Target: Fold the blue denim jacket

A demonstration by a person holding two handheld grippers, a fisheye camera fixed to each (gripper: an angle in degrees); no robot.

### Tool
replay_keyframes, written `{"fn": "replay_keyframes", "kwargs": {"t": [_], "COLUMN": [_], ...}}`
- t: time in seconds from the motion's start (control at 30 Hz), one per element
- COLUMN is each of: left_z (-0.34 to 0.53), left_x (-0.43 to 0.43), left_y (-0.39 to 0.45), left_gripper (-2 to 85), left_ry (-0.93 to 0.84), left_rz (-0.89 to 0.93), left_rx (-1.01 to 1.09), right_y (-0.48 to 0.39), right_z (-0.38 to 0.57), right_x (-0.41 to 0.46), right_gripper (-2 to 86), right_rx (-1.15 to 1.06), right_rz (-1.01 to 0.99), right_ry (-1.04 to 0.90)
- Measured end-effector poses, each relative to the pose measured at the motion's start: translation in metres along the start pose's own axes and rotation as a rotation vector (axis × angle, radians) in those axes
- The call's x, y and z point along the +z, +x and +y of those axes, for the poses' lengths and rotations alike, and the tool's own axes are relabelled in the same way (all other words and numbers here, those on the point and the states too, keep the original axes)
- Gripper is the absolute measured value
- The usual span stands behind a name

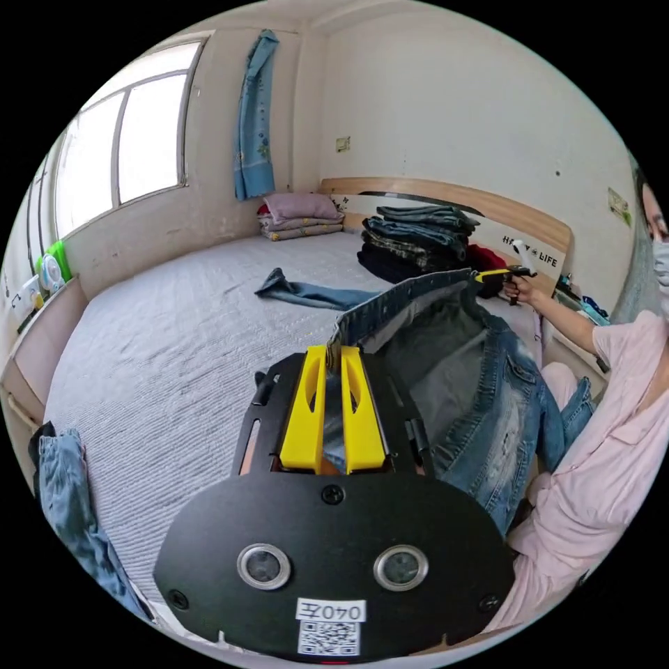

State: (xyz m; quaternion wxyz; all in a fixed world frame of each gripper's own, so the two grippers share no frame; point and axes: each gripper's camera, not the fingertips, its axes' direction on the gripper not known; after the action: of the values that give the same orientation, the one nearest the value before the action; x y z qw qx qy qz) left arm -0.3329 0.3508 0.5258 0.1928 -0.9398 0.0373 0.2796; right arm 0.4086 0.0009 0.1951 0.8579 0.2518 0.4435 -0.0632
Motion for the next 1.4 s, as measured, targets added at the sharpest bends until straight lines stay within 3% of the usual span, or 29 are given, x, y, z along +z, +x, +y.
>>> {"fn": "replay_keyframes", "kwargs": {"t": [0.2, 0.47, 0.77, 0.9, 1.0, 1.13, 1.23, 1.4], "left_z": [0.105, 0.101, 0.166, 0.174, 0.175, 0.195, 0.201, 0.203], "left_x": [0.023, -0.025, 0.015, 0.011, 0.003, -0.048, -0.066, -0.047], "left_y": [0.036, 0.043, 0.054, 0.044, 0.036, 0.033, 0.045, 0.068], "left_gripper": [-1.1, -1.2, -1.1, 0.0, 4.1, 3.4, 3.0, 3.8], "left_ry": [-0.151, -0.058, -0.251, -0.227, -0.293, -0.236, -0.181, -0.248], "left_rz": [0.007, -0.058, -0.058, -0.043, -0.063, -0.158, -0.029, 0.054], "left_rx": [-0.074, 0.005, -0.031, -0.105, -0.214, -0.304, -0.307, -0.270], "right_y": [0.005, -0.007, 0.013, 0.025, 0.034, 0.019, 0.007, -0.008], "right_z": [0.037, 0.027, 0.066, 0.063, 0.051, 0.038, 0.024, -0.001], "right_x": [0.040, -0.003, 0.056, 0.062, 0.064, 0.031, 0.029, 0.071], "right_gripper": [-0.9, -0.8, -0.6, 1.7, 6.5, 7.5, 9.2, 7.7], "right_rx": [-0.019, -0.153, -0.109, -0.062, -0.012, -0.097, -0.152, -0.209], "right_rz": [-0.030, 0.005, -0.025, -0.060, -0.146, -0.064, -0.099, -0.178], "right_ry": [-0.109, -0.019, -0.176, -0.167, -0.301, -0.274, -0.308, -0.420]}}
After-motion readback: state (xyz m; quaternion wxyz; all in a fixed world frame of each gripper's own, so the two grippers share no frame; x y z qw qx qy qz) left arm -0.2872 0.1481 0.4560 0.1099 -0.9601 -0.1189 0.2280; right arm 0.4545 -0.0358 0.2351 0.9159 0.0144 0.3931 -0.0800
